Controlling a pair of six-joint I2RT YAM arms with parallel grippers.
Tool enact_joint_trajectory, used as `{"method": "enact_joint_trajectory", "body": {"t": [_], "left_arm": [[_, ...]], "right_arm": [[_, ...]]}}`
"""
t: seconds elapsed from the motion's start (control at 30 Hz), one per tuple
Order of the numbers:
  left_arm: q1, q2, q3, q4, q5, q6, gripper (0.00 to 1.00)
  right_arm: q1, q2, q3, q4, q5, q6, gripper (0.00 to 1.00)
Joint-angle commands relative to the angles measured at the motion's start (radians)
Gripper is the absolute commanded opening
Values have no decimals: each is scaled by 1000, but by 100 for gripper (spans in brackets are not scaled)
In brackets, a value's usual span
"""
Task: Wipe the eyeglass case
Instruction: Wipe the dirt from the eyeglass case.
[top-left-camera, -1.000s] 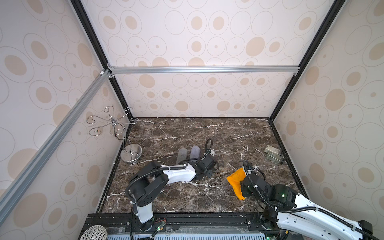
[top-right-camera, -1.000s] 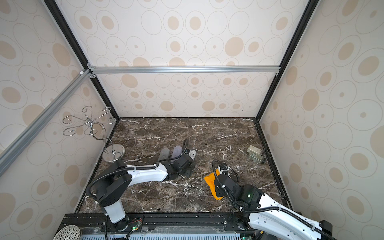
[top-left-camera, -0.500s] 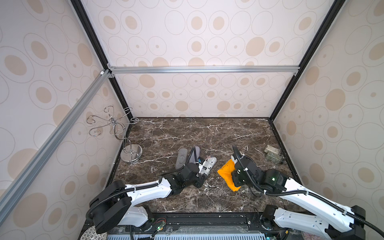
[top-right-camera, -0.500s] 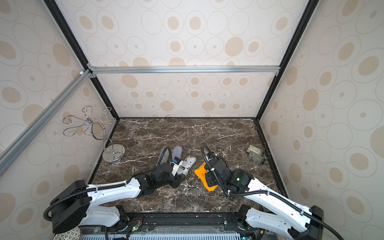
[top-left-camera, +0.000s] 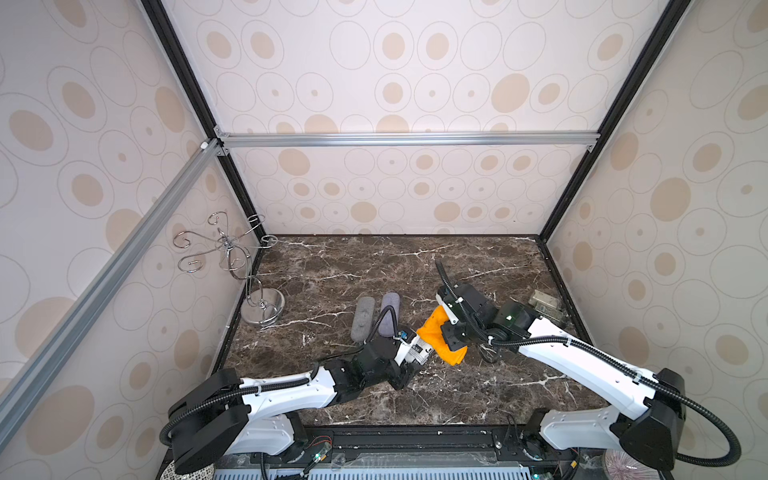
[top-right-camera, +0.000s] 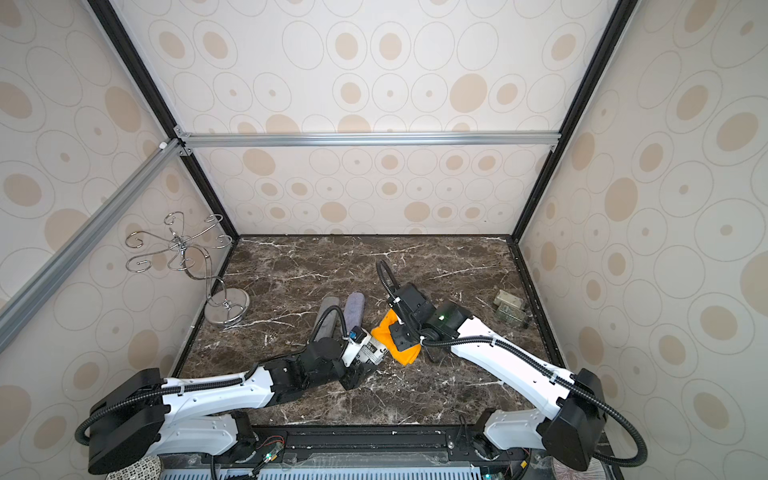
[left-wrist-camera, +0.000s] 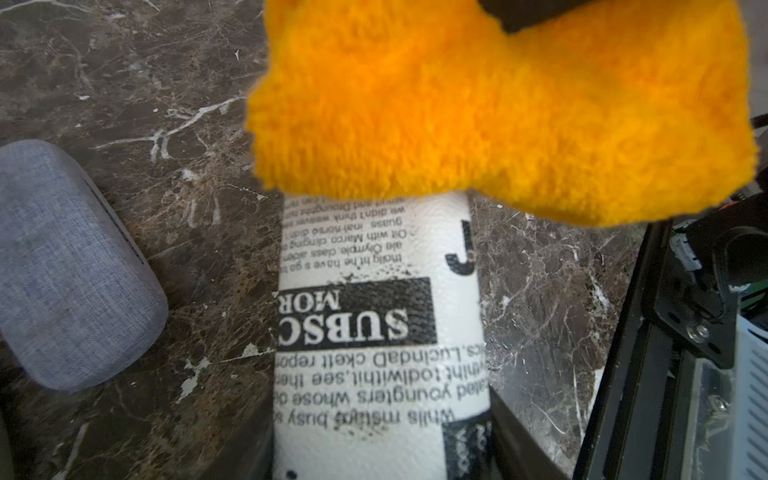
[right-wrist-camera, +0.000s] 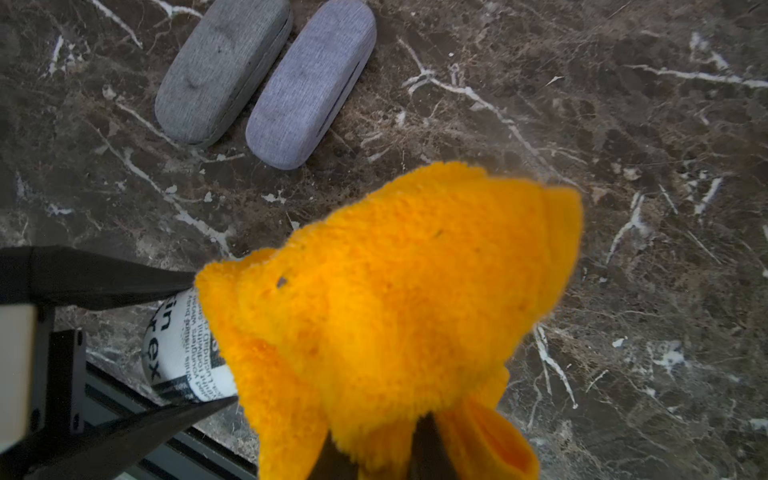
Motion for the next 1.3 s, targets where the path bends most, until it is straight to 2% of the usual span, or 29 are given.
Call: {"method": "enact_joint_trajectory", "body": {"t": [0.0,0.17,0.37,0.5,0.67,0.77,0.8,0.93,1.07,1.2,1.27], "left_arm": [[-27,-5,27,37,-32,44,57],[-43,7,48,40,-55,44,57],[-63,32,65,54,-78,39,59],[-97,49,86,37,-114,50,57],[-132,52,77,43,-151,40,54],[-149,41,61,55,-156,28,55],[-155,37,55,60,-155,34,55],[-172,27,52,85,-168,35,54],[-175,26,53,85,-172,43,54],[-175,29,62,85,-159,62,55],[-178,29,64,83,-171,62,55]], "right_arm": [[-2,20,11,-25,-96,-41,0],[19,12,-53,56,-208,-40,0],[54,17,-106,124,-283,8,0],[39,7,-126,110,-180,52,0],[-97,-7,-132,34,-108,83,0],[-117,-17,-123,-3,-42,65,0],[-116,-16,-118,-12,-48,58,0],[-90,-26,-129,37,-196,25,0],[-14,-20,-139,72,-238,22,0],[27,5,-149,106,-300,23,0],[34,15,-154,105,-291,33,0]]}}
